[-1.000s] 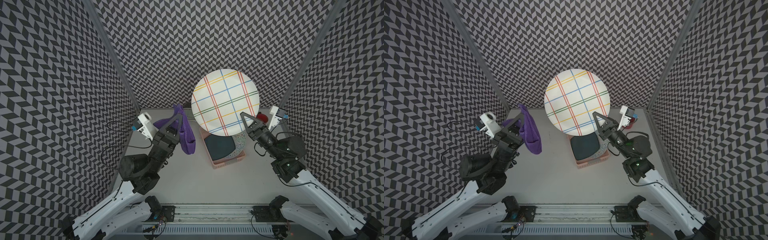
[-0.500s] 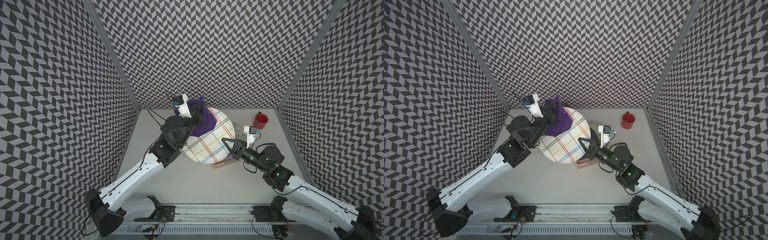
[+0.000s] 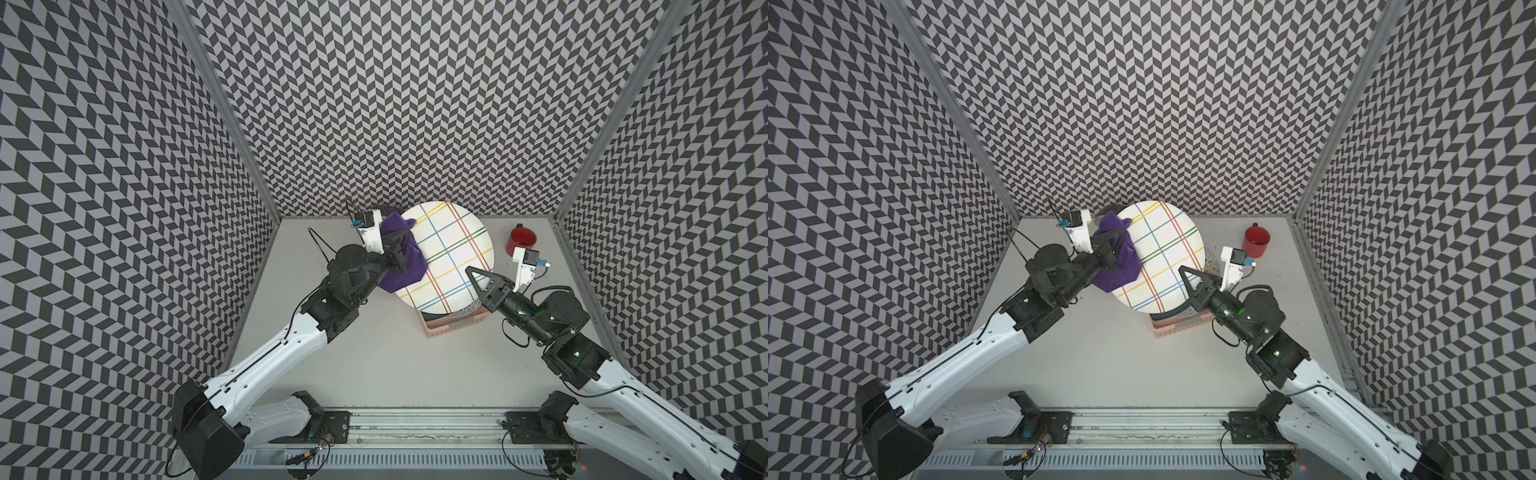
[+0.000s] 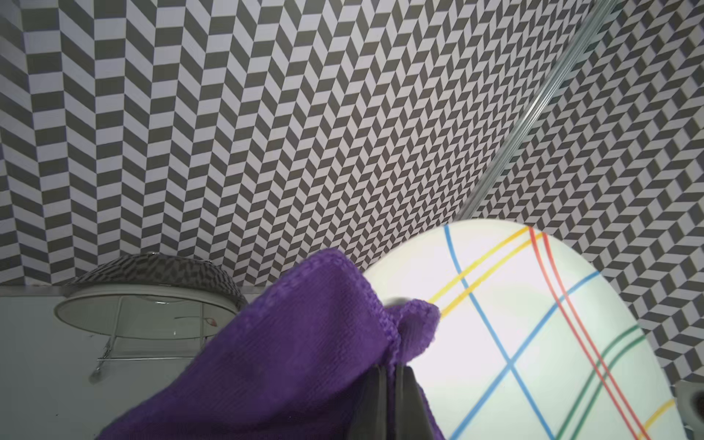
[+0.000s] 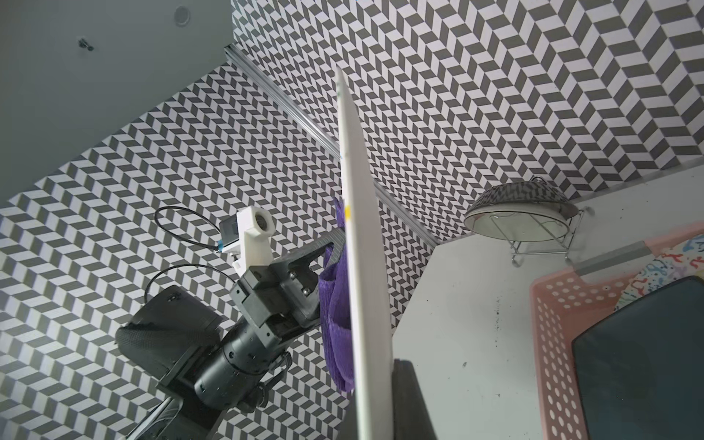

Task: Wipe the wet plate dry
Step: Wipe the plate with towel.

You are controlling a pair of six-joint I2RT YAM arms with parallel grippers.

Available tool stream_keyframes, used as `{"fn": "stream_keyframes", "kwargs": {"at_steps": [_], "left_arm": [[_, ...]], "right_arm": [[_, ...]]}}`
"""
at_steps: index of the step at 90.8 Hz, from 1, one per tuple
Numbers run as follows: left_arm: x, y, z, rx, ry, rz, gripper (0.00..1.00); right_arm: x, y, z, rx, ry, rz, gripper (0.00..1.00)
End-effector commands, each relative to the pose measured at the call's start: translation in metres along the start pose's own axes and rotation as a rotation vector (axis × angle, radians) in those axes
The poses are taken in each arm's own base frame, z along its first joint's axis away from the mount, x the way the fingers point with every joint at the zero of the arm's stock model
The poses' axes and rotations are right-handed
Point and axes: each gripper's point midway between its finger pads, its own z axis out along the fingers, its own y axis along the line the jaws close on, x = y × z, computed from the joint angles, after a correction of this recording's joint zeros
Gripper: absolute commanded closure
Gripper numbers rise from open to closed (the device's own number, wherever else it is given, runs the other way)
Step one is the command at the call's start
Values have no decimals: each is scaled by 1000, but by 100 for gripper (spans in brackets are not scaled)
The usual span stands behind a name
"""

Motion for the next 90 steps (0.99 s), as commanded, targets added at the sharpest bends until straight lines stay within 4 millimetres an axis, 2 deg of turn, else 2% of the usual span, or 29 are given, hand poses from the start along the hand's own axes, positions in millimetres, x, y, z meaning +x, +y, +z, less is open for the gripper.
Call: {"fn": "stream_keyframes", "kwargs": {"at_steps": [1, 7, 13, 17, 22, 32, 39, 45, 50, 59, 63, 68, 78, 90], "left_arm": [[40, -54, 9, 225, 173, 1, 100], [49, -83, 6, 293, 188, 37, 100], [49, -92, 1, 312, 184, 46, 100], [43, -83, 0, 276, 161, 37, 100], [30, -63, -1, 216, 140, -2, 100], [-15, -20, -19, 227, 63, -183, 100], [-47, -1, -40, 295, -11, -317, 100], [-69, 9, -59, 380, -54, -430, 100], [-81, 5, -74, 495, -76, -541, 100], [-97, -14, -98, 737, -104, -679, 100], [-100, -21, -103, 826, -99, -735, 100], [-108, -35, -121, 972, -121, -770, 100], [-114, -48, -128, 1114, -109, -878, 100], [-122, -73, -138, 1220, -114, -925, 100]], "right_arm": [[-38, 117, -23, -463, -94, 4, 100], [-55, 118, -18, -438, -151, -4, 100], [-69, 120, -12, -413, -167, -26, 100], [-79, 116, -10, -402, -174, -27, 100], [-90, 112, -13, -410, -184, -10, 100], [-108, 97, -27, -406, -216, 17, 100], [-111, 95, -43, -442, -228, 40, 100], [-108, 97, -52, -490, -222, 63, 100], [-102, 101, -56, -535, -196, 79, 100], [-91, 105, -60, -617, -149, 109, 100], [-86, 104, -58, -633, -120, 127, 100], [-79, 100, -53, -635, -73, 136, 100], [-61, 96, -42, -667, -5, 168, 100], [-35, 100, -27, -700, 54, 225, 100]]}}
